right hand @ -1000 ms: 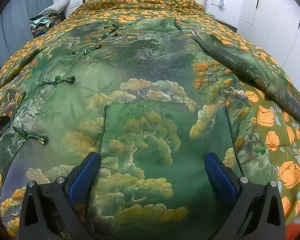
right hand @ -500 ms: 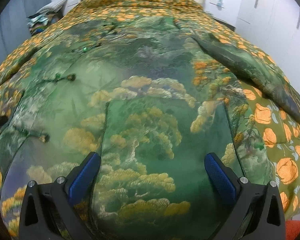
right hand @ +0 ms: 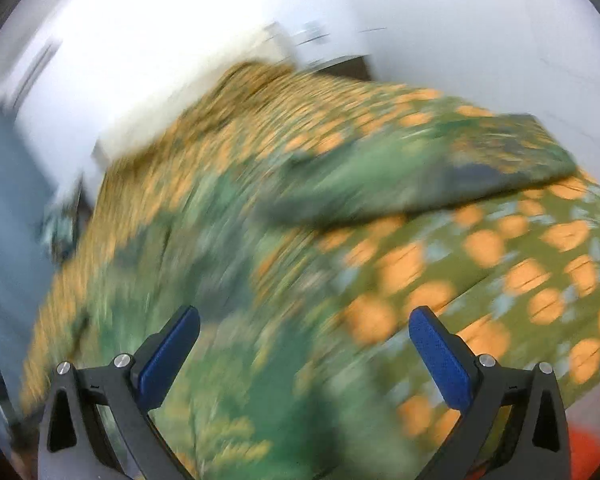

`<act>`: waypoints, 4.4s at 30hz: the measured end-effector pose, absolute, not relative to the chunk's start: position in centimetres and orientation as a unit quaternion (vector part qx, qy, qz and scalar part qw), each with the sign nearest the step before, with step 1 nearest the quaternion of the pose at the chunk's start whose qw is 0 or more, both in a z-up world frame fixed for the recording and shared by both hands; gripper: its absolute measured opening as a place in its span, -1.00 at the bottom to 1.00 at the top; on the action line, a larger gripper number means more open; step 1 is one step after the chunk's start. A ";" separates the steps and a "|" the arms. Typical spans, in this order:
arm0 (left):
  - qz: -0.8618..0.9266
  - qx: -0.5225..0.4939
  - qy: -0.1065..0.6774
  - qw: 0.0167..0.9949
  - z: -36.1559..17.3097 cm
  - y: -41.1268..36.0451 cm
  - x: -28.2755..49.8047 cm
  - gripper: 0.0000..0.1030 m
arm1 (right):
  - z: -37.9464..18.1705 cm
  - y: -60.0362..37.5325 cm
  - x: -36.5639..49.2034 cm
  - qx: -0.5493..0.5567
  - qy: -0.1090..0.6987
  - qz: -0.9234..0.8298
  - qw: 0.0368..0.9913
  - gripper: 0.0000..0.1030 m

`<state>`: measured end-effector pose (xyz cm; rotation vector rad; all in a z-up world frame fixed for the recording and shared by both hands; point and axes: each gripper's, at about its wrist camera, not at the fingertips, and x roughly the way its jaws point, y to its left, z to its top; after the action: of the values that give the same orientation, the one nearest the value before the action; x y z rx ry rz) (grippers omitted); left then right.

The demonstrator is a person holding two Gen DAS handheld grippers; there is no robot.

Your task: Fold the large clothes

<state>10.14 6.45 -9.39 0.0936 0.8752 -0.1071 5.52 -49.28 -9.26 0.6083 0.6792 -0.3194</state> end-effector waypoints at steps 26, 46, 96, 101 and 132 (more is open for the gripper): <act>-0.013 0.051 0.449 0.892 -12.1 7.7 10.3 0.99 | -11.9 -73.2 10.0 0.432 0.242 -0.329 0.804 -0.60; -0.019 0.032 0.456 0.889 -12.0 8.9 10.5 0.99 | -9.2 -28.2 36.0 0.142 0.419 0.098 0.891 0.91; -0.003 0.078 0.452 0.888 -12.7 7.0 10.4 0.99 | -9.4 -36.0 20.1 0.009 0.462 -0.143 0.875 0.99; -0.003 0.083 0.450 0.889 -12.7 6.8 10.3 0.99 | -9.0 -34.5 19.4 -0.037 0.454 -0.154 0.877 0.99; -0.013 0.068 0.468 0.881 -11.3 5.2 15.3 0.99 | -6.1 -29.6 17.7 -0.096 0.424 -0.130 0.891 0.99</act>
<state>15.26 5.21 -11.32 0.1417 0.9753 -0.0268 17.74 -29.55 -6.08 -0.1999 0.8812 -0.2704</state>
